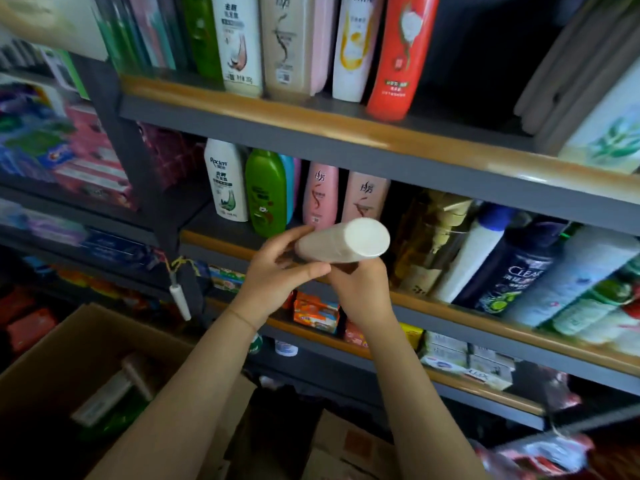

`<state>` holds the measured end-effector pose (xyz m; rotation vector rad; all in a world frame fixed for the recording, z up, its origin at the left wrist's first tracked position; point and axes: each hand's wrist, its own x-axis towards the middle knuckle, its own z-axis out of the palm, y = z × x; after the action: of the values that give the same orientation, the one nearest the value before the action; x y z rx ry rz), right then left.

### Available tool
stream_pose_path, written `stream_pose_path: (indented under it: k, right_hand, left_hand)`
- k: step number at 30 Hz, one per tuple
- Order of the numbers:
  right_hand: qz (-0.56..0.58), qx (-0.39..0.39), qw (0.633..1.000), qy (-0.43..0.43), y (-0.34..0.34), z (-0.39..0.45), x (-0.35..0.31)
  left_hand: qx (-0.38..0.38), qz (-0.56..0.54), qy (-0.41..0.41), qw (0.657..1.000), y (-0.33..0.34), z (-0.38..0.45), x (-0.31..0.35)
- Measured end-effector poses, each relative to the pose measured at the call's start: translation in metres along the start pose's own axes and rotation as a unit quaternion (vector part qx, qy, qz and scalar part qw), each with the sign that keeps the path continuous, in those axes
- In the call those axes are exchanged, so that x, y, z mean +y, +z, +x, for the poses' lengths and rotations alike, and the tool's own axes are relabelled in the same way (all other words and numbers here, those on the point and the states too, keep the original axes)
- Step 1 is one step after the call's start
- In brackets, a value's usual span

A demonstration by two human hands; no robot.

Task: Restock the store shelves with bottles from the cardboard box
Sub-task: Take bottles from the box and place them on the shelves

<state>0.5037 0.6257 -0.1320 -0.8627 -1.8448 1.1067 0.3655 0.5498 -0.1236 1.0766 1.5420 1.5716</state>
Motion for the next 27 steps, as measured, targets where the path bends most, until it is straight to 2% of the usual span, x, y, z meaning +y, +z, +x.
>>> stream_pose_path:
  k: [4, 10, 15, 23, 27]
  right_hand:
    - [-0.032, 0.007, 0.999, 0.003, 0.006, 0.025, 0.003]
    - [-0.087, -0.017, 0.992, 0.086, 0.026, 0.065, 0.018]
    - [-0.124, -0.006, 0.989, 0.081, 0.040, 0.086, 0.026]
    - [-0.176, 0.022, 0.980, 0.091, 0.050, 0.110, 0.036]
    - [-0.176, 0.035, 0.979, 0.092, 0.053, 0.116, 0.035]
  left_hand:
    - [0.005, 0.023, -0.004, 1.000, 0.001, 0.022, -0.004]
    - [0.017, 0.123, -0.038, 0.992, -0.007, 0.058, -0.015]
    - [0.025, 0.149, -0.077, 0.986, -0.006, 0.079, -0.016]
    - [0.050, 0.109, -0.114, 0.986, -0.009, 0.086, -0.032]
    - [0.035, 0.043, -0.131, 0.990, -0.013, 0.088, -0.032]
